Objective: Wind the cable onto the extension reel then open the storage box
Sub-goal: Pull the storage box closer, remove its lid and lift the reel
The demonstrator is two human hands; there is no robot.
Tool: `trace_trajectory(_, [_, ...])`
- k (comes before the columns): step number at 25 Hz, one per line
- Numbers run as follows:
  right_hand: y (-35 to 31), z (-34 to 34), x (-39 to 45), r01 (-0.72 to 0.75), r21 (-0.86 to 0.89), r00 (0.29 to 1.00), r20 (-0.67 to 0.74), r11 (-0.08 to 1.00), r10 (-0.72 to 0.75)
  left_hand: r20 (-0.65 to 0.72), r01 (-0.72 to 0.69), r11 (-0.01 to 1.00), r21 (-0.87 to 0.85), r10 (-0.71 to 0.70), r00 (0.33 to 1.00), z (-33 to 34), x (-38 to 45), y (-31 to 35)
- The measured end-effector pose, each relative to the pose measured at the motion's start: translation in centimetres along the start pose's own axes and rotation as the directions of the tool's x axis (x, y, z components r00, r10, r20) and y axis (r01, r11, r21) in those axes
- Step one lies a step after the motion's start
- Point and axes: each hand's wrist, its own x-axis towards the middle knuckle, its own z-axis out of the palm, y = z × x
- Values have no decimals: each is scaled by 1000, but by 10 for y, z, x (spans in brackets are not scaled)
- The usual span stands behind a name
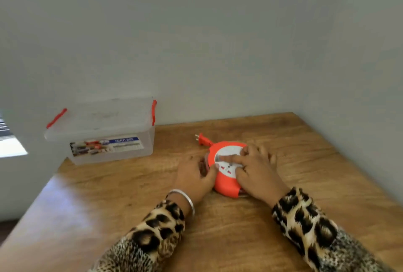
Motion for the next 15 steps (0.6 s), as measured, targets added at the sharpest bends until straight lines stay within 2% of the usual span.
trace_trajectory(3, [-26, -23, 1, -103, -107, 985, 131, 989, 116, 206, 169, 985, -32, -159, 966, -24, -7, 4])
trace_trajectory(5, [-51, -43, 5, -86, -204, 970, 207, 975, 129, 296, 172, 982, 76, -186, 937, -51, -16, 11])
trace_trajectory(7, [-82, -60, 19, -18, -175, 965, 253, 984, 63, 241, 155, 982, 111, -178, 954, -84, -11, 13])
trace_trajectory(10, [-130, -66, 51, 95, -59, 963, 260, 994, -77, 36, 90, 983, 163, -97, 995, -137, 13, 8])
trace_trajectory(13, [-183, -50, 85, 199, 27, 959, 201, 980, -201, -152, 93, 969, 228, -59, 987, -187, 42, -17])
trace_trajectory(15, [-213, -32, 106, 222, 58, 953, 198, 973, -229, -197, 131, 941, 312, -71, 978, -212, 60, -40])
